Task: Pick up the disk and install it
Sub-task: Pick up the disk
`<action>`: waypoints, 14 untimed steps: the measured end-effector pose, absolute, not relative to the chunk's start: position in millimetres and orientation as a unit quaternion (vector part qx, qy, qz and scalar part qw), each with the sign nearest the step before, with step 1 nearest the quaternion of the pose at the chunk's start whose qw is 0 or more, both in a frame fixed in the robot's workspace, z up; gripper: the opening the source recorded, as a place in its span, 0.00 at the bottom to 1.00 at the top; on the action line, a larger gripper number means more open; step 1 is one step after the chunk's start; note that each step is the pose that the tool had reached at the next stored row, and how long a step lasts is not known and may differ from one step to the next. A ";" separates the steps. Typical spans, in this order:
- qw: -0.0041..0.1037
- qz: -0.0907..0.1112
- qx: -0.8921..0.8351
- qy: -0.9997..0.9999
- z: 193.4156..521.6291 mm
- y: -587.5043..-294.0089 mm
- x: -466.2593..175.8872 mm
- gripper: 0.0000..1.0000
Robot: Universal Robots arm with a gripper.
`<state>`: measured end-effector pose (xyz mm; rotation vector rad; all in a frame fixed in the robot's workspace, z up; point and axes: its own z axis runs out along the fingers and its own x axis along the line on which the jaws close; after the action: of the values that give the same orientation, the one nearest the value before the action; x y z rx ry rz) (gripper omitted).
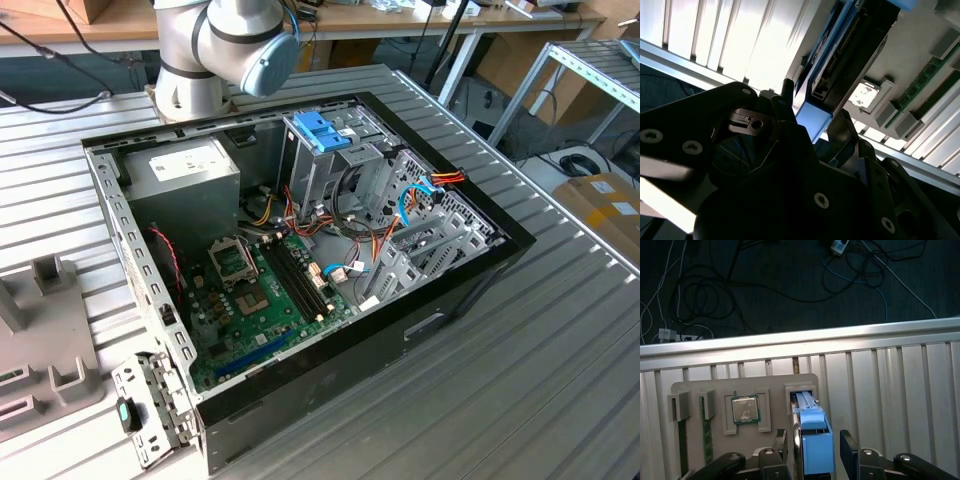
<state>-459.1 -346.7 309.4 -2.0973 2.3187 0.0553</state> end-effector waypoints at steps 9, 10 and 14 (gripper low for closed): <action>0.007 0.018 -0.671 0.741 299.6 -344.9 -462.5 0.54; 0.007 0.018 -0.671 0.741 298.8 -344.9 -462.6 0.54; 0.007 0.018 -0.671 0.741 295.4 -344.7 -462.8 0.54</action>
<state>-462.8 -344.7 295.4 -2.0976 2.3190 0.0547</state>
